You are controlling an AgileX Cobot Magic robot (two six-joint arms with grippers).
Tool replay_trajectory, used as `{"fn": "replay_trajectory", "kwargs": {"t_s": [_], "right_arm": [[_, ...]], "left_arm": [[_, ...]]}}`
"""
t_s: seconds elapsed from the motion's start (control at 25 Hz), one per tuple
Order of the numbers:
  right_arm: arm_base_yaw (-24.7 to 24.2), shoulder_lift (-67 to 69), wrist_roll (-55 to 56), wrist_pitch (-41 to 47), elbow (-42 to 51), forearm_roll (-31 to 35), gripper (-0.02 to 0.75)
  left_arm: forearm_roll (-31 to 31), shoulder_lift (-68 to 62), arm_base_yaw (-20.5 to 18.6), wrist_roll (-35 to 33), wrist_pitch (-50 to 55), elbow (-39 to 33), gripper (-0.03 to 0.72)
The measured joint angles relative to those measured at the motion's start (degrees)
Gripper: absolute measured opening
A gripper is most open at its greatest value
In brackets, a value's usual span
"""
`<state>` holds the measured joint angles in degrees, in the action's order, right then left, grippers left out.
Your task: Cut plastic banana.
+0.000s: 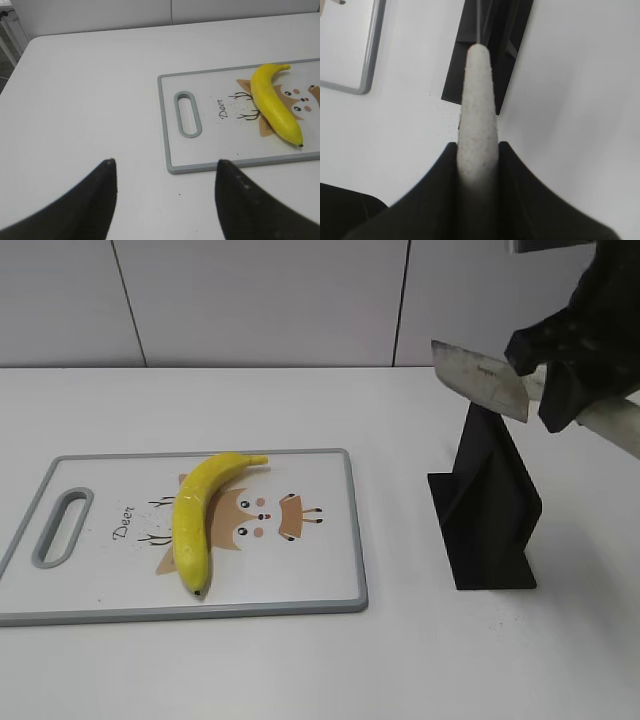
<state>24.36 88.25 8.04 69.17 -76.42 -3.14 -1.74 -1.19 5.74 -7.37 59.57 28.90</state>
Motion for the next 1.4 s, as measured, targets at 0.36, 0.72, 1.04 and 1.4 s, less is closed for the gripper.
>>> {"fn": "replay_trajectory", "kwargs": {"t_s": [0.36, 0.72, 1.04, 1.4], "right_arm": [[0.0, -0.3, -28.6, -3.5, -4.2, 10.3, 0.182], [0.0, 3.7, -47.6, -6.7, -7.1, 17.6, 0.182], [0.0, 11.0, -58.0, -5.8, -12.7, 19.9, 0.182], [0.2, 18.6, -68.1, -2.2, -20.4, 25.4, 0.181]], "left_arm": [[0.0, -4.3, 0.0, -5.1, -2.3, 3.1, 0.59], [-3.5, -26.3, 1.3, -19.4, -8.0, 11.5, 0.589], [-6.7, -50.7, 3.9, -33.2, -9.5, 26.3, 0.57], [-10.1, -75.9, 10.6, -51.7, -1.5, 45.7, 0.568]]}}
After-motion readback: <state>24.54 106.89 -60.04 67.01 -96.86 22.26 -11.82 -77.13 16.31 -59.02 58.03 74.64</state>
